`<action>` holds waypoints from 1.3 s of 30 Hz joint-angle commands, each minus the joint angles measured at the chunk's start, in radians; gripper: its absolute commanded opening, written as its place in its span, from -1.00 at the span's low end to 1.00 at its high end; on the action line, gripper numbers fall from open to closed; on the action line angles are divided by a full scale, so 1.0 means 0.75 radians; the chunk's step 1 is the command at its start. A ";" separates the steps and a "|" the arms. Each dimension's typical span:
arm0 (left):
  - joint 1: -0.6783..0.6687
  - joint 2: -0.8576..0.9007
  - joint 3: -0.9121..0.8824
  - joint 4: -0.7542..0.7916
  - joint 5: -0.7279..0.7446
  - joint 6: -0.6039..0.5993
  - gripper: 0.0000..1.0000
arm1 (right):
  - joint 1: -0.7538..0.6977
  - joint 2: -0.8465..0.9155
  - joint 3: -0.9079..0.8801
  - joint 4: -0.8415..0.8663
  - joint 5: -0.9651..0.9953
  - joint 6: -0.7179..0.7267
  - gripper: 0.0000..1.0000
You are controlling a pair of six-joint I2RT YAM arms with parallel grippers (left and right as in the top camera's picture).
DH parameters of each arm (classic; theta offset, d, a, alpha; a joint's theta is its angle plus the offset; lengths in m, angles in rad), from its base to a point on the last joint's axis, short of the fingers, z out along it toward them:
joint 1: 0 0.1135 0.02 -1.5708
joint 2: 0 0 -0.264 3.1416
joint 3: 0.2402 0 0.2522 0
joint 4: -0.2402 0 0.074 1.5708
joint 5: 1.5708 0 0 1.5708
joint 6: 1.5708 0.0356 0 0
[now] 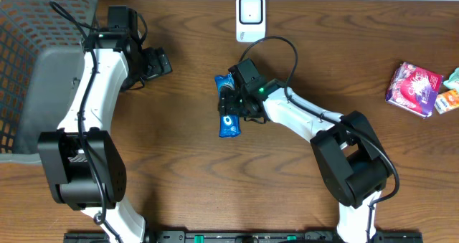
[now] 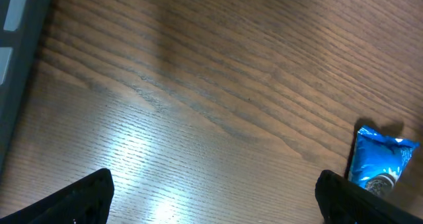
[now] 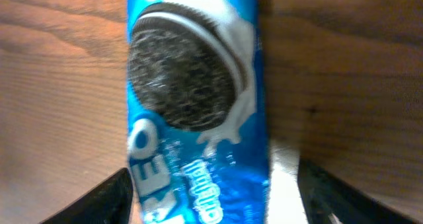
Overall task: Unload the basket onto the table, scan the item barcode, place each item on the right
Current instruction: 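Hold the Oreo wrapper up to the scanner with the right gripper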
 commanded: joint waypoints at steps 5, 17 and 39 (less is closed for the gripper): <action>0.001 0.006 0.003 -0.007 -0.024 0.013 0.96 | 0.007 0.011 -0.115 0.113 0.080 0.077 0.10; 0.001 0.006 0.003 -0.007 -0.025 0.013 0.96 | 0.055 0.085 -0.124 0.170 0.081 0.087 0.10; 0.001 0.006 0.003 -0.007 -0.025 0.013 0.96 | -0.397 0.083 0.550 -0.061 -0.215 -0.005 -0.98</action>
